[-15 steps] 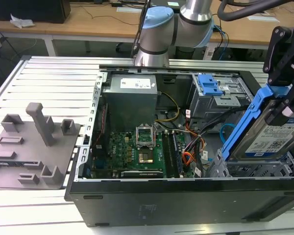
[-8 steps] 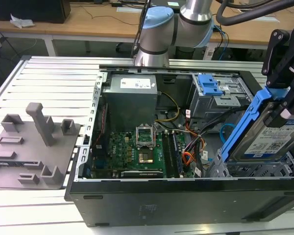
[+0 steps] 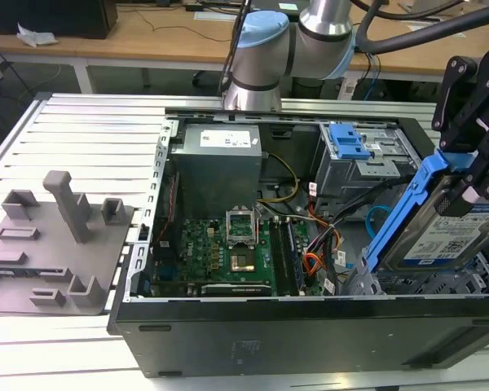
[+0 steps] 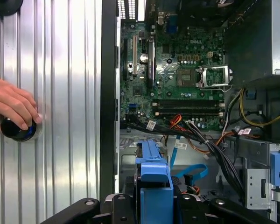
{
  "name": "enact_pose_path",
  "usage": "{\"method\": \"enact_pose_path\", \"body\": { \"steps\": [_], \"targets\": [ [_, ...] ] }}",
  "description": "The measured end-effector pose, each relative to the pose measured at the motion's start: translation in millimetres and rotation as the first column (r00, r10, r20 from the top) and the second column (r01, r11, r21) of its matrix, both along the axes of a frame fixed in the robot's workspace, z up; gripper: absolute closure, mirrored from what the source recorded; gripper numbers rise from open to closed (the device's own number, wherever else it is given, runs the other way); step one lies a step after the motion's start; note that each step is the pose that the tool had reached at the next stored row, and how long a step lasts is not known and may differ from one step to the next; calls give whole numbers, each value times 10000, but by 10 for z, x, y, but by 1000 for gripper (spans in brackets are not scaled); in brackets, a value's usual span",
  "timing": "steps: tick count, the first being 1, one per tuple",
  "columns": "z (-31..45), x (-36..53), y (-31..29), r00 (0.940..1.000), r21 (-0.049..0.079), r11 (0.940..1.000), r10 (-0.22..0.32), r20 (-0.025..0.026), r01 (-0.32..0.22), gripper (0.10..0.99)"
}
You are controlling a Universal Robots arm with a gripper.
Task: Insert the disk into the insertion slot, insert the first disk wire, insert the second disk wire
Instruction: 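Insert the disk into the insertion slot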
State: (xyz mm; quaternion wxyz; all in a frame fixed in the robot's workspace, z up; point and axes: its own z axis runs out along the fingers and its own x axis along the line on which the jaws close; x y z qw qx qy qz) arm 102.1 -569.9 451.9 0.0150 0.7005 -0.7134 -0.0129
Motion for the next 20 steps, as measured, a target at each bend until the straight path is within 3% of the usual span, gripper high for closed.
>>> {"method": "enact_pose_path", "body": {
  "steps": [7, 9, 10, 11, 13, 20],
  "targets": [
    [-51, 7, 11, 10000, 1, 10000, 0, 0, 0, 722],
    [-7, 23, 14, 10000, 6, 10000, 0, 2, 0, 722],
    [58, 28, 18, 10000, 0, 10000, -1, 0, 1, 722],
    [61, 60, 19, 10000, 68, 10000, 0, -43, 1, 722],
    [50, 147, 29, 9998, 185, 9998, 2, -178, 2, 722],
    [11, 236, 71, 9992, 229, 9997, 2, -392, 7, 722]
  ]
}}
